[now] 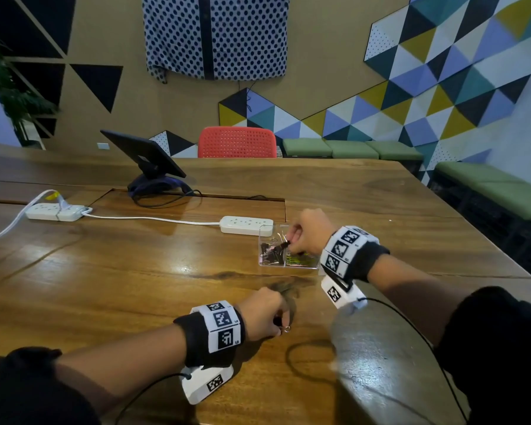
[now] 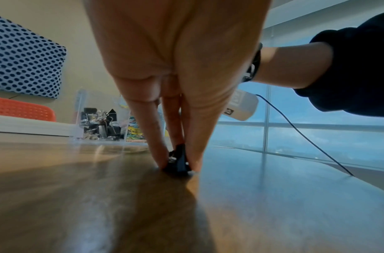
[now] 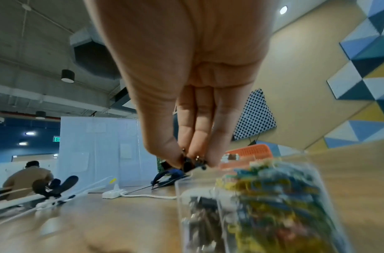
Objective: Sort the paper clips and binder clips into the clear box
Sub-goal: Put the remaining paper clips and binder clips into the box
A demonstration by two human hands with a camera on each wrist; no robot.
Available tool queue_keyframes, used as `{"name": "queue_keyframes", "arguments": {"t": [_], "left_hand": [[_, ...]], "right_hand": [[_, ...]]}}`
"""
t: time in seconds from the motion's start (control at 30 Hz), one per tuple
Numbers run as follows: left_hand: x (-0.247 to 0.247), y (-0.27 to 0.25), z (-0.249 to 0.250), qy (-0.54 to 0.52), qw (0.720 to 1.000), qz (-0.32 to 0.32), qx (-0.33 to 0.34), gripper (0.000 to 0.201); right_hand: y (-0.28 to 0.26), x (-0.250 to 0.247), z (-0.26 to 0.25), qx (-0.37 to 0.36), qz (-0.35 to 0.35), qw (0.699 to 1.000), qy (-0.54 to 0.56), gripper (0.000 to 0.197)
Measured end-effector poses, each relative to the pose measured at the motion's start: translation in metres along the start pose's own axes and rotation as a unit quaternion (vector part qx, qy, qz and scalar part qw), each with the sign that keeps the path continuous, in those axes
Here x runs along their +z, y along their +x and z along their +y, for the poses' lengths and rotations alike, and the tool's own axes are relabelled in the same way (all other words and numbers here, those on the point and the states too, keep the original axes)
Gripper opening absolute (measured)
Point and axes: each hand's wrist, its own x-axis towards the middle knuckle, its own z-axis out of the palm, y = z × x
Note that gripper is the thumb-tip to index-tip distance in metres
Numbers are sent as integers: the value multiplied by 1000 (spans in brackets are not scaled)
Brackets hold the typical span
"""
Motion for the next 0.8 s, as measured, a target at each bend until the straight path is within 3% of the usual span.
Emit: {"name": "queue_keyframes", "arguments": {"t": [0.13,0.27,0.33,0.43,0.53,0.63,0.7,0.8], "left_hand": [[-4,-3,-4,12,1000,3,-9,12],[-7,-5,-9,3,1000,-2,-10,12],[-7,-6,-12,-9,1000,-4,-7,11],[-9,-7,-15,-20,1000,2,-3,10],[-16,-4,-17,-24,999,24,-13,9],[-27,0,-20,-43,997,53,-27,11],[-35,5,-23,-47,995,84,-37,11],[-48,13,-28,-78,986,132,-64,7]], "right_hand": [[31,-3,-11,-22,31,994,-105,17],[47,5,-13,-33,9,978,-206,12],[50,10,-13,-31,1,973,-230,9],[53,14,-10,-34,-1,976,-217,22],[56,15,-4,-39,23,986,-162,26],[57,16,2,-15,86,996,-23,15],[56,16,2,7,125,987,100,10],[54,20,1,26,129,968,213,8]]}}
